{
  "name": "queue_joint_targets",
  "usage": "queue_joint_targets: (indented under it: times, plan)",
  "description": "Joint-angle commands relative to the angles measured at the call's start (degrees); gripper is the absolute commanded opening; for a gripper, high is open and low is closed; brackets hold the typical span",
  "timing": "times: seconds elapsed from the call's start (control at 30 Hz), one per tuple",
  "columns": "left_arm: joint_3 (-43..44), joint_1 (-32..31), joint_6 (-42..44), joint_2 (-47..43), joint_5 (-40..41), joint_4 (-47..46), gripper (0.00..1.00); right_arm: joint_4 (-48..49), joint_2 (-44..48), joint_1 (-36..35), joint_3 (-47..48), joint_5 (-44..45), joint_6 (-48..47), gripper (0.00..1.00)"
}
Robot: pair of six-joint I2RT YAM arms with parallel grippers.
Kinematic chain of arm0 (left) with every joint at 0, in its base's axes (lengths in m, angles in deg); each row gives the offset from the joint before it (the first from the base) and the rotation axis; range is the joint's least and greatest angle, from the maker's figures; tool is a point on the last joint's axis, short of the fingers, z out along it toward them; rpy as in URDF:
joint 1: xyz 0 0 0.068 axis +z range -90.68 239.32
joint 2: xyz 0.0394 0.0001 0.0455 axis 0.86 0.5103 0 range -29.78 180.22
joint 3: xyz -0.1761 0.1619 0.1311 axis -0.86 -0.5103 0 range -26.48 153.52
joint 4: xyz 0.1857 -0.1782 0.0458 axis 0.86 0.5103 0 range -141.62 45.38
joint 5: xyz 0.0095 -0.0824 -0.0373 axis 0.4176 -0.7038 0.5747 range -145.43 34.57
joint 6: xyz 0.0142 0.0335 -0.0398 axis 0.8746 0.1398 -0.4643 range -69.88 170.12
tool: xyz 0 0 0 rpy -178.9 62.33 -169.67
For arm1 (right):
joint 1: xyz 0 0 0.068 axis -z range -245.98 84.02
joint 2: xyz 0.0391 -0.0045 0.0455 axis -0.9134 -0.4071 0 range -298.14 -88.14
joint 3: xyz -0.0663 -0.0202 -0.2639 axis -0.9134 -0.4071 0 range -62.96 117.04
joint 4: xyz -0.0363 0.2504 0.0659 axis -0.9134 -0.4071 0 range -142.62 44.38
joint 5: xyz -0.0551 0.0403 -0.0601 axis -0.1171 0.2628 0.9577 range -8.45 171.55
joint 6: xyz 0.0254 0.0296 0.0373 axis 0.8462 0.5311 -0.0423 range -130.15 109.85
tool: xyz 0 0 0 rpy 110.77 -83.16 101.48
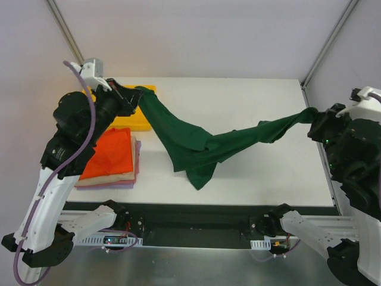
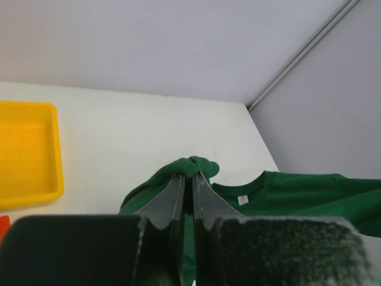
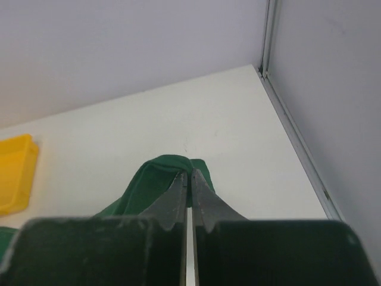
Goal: Fold and stack the t-shirts
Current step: Flatten out the tshirt
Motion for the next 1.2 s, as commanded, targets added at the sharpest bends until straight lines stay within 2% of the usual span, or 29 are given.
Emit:
queue_joint_targets:
  times: [0.0,0.23,0.37,0.43,0.57,0.67,0.8,0.9,0.97,1.0,1.1,1.17]
  plan:
    - [3.9,0.7,2.1,-3.4,4.4,2.0,0.0,-2.8,-0.7,0.2,5.9,0.2,-4.6,0.0]
    - [3.0,0.7,2.2,-2.7,9.6,2.4,0.0,-3.0,-2.3,0.2,6.4,3.9,-6.6,0.01]
    - [3.6,0.9,2.6,4.3,13.2,2.6,0.0,-1.9,-4.5,0.4,3.9,7.0,-7.2,0.0]
    - [3.5,2.0,2.1,8.6,12.3,2.6,0.0,-0.5,-5.0,0.7,0.4,9.0,-7.1,0.0]
    - [4.9,5.8,0.6,20.4,6.6,2.5,0.0,3.2,-6.4,3.9,-10.6,8.3,-5.8,0.0]
    - [8.8,6.9,1.0,32.4,4.5,2.6,0.0,7.8,-8.6,9.5,-18.9,2.8,-4.4,0.0]
    - [20.0,6.9,2.4,50.9,4.1,2.7,0.0,15.3,-12.7,16.2,-29.1,-5.8,-1.8,0.0]
    - [31.0,6.9,3.6,64.2,1.8,3.3,0.0,17.9,-17.0,19.6,-32.2,-8.4,-0.1,0.0]
    - [35.7,6.8,4.2,69.6,-0.8,3.5,0.01,18.2,-19.8,20.5,-33.0,-8.1,0.1,0.0]
    - [37.8,6.8,4.2,71.4,-1.6,3.8,0.11,18.3,-20.8,20.8,-33.3,-7.8,0.1,0.0]
    - [39.6,6.8,4.2,73.9,-4.0,4.5,0.59,18.3,-22.7,21.5,-34.0,-7.2,0.1,0.0]
    - [37.8,6.6,4.5,72.2,-6.3,5.1,0.87,18.2,-22.2,21.7,-34.7,-7.4,0.7,0.0]
